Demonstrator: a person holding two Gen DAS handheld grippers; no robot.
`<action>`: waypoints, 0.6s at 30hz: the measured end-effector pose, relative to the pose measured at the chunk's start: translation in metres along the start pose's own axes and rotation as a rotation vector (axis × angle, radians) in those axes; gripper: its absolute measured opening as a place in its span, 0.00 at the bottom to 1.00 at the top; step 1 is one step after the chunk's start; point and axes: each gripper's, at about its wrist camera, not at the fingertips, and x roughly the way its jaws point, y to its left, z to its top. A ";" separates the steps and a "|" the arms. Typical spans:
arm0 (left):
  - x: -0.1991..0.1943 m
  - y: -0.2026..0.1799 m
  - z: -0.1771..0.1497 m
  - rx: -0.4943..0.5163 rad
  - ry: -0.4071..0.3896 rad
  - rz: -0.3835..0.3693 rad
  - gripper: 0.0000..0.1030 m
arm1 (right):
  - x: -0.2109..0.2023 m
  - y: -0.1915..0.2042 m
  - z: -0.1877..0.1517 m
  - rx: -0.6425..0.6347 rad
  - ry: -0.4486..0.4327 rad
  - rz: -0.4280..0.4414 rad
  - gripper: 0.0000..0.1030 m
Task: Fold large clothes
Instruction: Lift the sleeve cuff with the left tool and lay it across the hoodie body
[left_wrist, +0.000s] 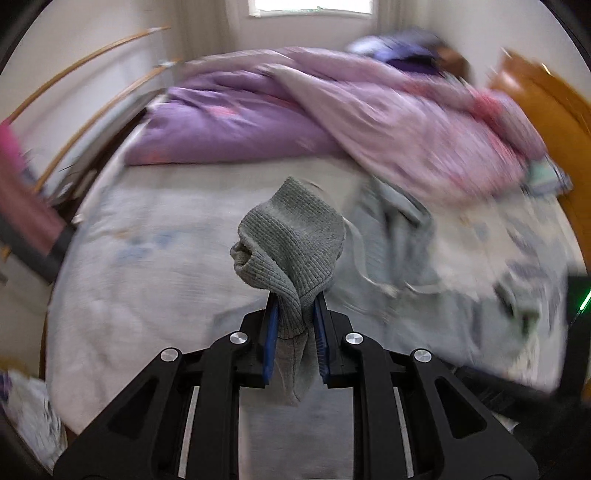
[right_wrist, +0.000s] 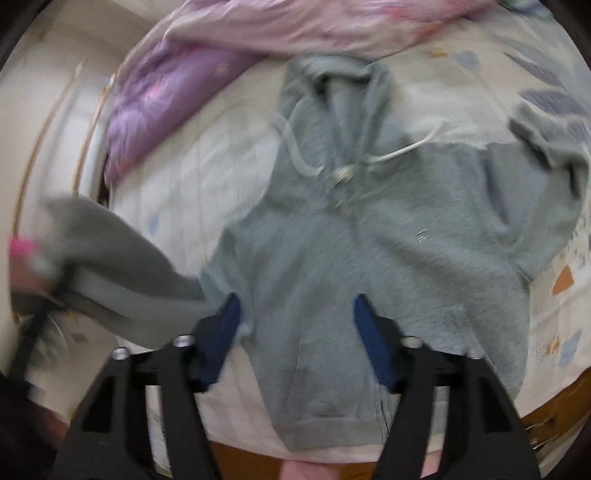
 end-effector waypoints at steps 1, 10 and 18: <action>0.011 -0.016 -0.006 0.024 0.014 -0.015 0.17 | -0.006 -0.008 0.007 0.006 0.001 0.012 0.61; 0.063 -0.113 -0.055 0.282 0.080 -0.047 0.17 | 0.011 -0.037 0.070 0.064 0.288 0.144 0.77; 0.060 -0.113 -0.056 0.328 0.074 -0.096 0.20 | 0.040 -0.011 0.075 0.073 0.393 0.218 0.20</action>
